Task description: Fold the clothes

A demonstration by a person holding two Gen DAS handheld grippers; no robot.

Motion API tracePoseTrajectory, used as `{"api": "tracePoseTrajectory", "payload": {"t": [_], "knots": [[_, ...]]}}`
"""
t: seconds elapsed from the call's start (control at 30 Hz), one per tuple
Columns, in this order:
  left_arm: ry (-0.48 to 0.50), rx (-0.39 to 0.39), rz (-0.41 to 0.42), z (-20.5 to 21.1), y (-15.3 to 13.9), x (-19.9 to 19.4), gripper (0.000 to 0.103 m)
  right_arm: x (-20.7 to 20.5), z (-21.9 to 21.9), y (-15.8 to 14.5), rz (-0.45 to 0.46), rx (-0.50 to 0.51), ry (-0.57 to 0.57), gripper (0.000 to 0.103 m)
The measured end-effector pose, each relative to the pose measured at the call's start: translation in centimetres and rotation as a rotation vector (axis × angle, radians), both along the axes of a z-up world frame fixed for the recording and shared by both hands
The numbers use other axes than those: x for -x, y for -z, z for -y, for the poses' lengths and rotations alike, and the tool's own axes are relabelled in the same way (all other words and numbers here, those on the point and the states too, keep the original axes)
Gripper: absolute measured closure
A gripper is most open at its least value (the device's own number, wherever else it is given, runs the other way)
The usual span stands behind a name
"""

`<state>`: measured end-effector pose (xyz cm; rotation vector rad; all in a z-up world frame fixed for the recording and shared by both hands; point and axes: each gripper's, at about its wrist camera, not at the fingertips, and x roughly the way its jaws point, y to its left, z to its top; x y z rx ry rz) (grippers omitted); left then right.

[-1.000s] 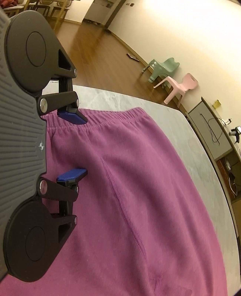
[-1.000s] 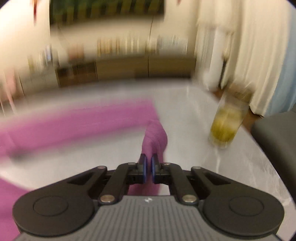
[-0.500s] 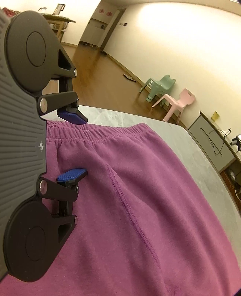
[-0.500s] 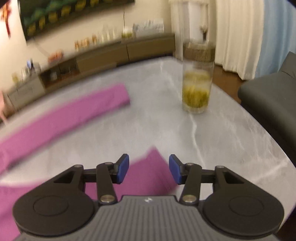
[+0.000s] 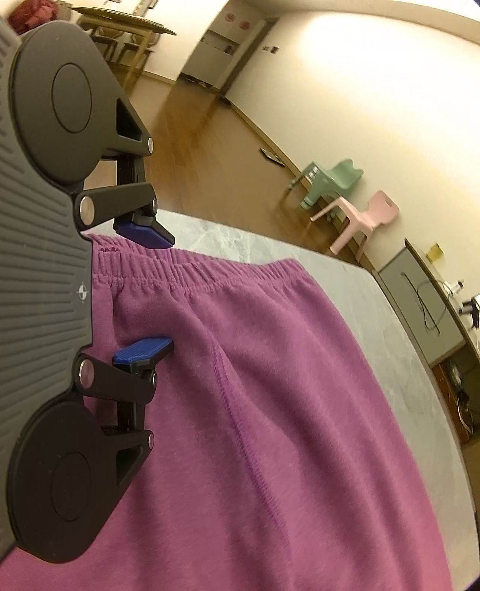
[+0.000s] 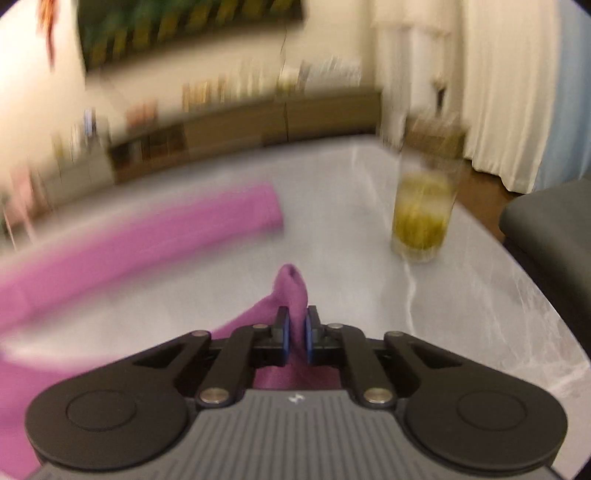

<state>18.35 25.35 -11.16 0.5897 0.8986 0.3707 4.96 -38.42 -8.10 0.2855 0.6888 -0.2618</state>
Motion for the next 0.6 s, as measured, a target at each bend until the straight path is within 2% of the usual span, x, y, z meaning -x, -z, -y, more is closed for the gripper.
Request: {"api": "tracePoseTrajectory", "payload": {"t": [0.07, 0.1, 0.17, 0.23, 0.33, 0.4, 0.47, 0.53, 0.6], "knots": [[-0.005, 0.014, 0.005, 0.4, -0.3, 0.1, 0.046, -0.4, 1.1, -1.1, 0.088, -0.067, 0.051, 0.095], [-0.008, 0.021, 0.007, 0.6, -0.5, 0.2, 0.046, -1.6, 1.2, -0.6, 0.09, -0.069, 0.065, 0.094], [-0.013, 0.035, 0.012, 1.0, -0.9, 0.3, 0.046, -4.3, 1.4, 0.7, 0.087, -0.066, 0.09, 0.082], [-0.018, 0.049, 0.017, 1.4, -1.2, 0.4, 0.046, -6.8, 0.9, 2.8, 0.03, -0.019, 0.136, 0.071], [-0.025, 0.07, 0.024, 2.0, -1.7, 0.6, 0.046, -7.5, 0.7, 3.0, 0.019, -0.023, 0.168, 0.065], [-0.03, 0.084, 0.029, 2.5, -2.1, 0.7, 0.046, -6.9, 0.5, 1.8, 0.048, -0.033, 0.137, 0.062], [-0.022, 0.104, 0.026, 3.0, -2.4, 0.9, 0.046, -6.2, -0.5, 1.3, 0.035, -0.03, 0.069, 0.062], [0.062, 0.154, -0.024, 4.0, -2.2, 1.5, 0.046, -6.2, -2.4, 2.3, -0.025, -0.007, -0.044, 0.062], [0.095, 0.131, -0.064, 5.0, -1.3, 1.6, 0.047, -6.4, -4.6, 3.6, -0.089, 0.04, -0.154, 0.063]]}}
